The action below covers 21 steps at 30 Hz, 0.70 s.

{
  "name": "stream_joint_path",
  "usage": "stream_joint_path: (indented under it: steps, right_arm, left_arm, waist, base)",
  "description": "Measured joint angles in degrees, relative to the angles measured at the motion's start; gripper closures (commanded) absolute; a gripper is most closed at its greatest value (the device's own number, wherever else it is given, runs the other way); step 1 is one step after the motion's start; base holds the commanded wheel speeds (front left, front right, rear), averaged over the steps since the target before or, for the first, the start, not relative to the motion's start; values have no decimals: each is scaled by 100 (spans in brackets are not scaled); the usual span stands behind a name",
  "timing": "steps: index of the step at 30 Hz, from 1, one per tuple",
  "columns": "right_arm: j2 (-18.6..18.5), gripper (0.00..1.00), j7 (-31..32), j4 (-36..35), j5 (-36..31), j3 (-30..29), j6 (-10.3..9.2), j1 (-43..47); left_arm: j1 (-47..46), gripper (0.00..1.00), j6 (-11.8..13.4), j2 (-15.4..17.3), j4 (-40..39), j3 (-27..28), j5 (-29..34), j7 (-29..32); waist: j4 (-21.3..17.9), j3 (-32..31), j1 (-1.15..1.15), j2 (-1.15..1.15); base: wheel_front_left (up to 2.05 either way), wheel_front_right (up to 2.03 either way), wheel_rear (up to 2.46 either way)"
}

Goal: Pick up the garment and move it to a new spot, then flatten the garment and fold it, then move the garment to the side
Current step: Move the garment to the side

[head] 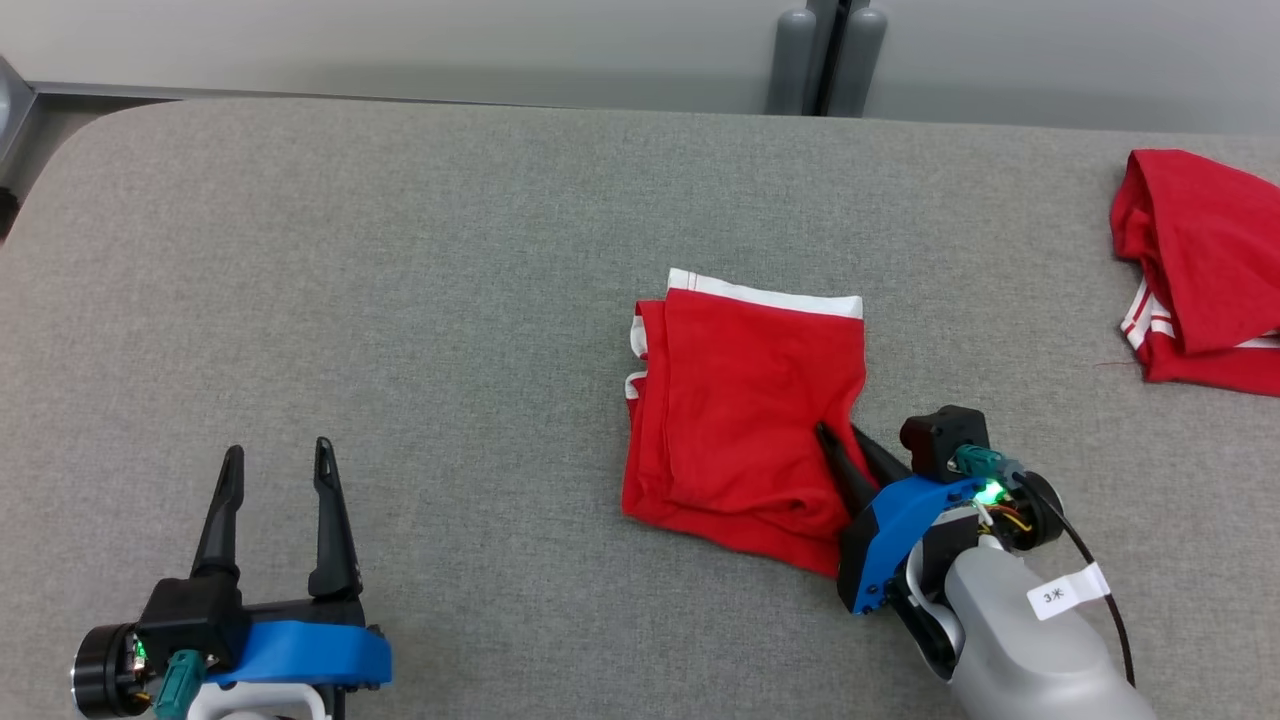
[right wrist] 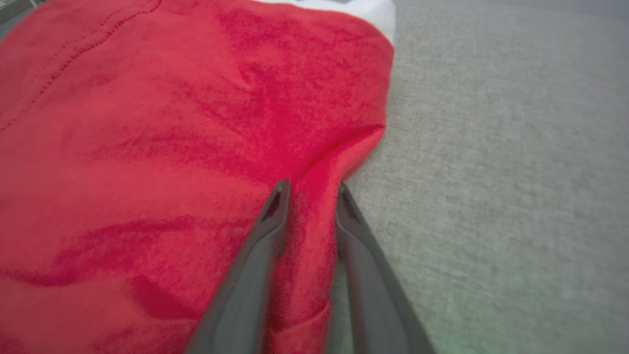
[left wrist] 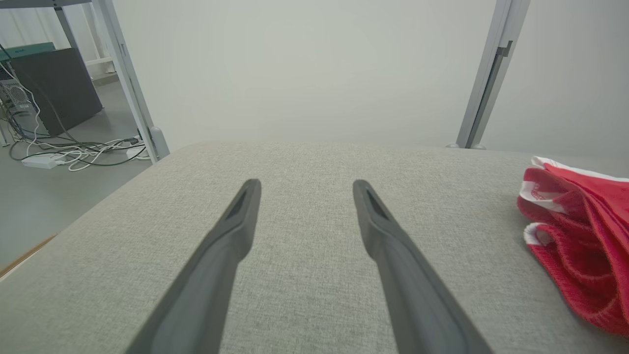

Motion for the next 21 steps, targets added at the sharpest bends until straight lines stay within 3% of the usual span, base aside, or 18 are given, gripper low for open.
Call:
stream_joint_path:
  steps: [8,21]
  right_arm:
    - [-147,100,-180,34,30,411,1,-396]
    - [-1547,100,19,-402,107,1432,1,-2112]
  left_arm:
    - [-213,0,-93,-42,59,-190,-18,-19]
    - [-592,0,-89,22,-733,-183,203,-31]
  waist:
    - [-136,-30,0,0]
    - [-967,853,1,0]
  base:
    - [0,0,0]
    - [0,0,0]
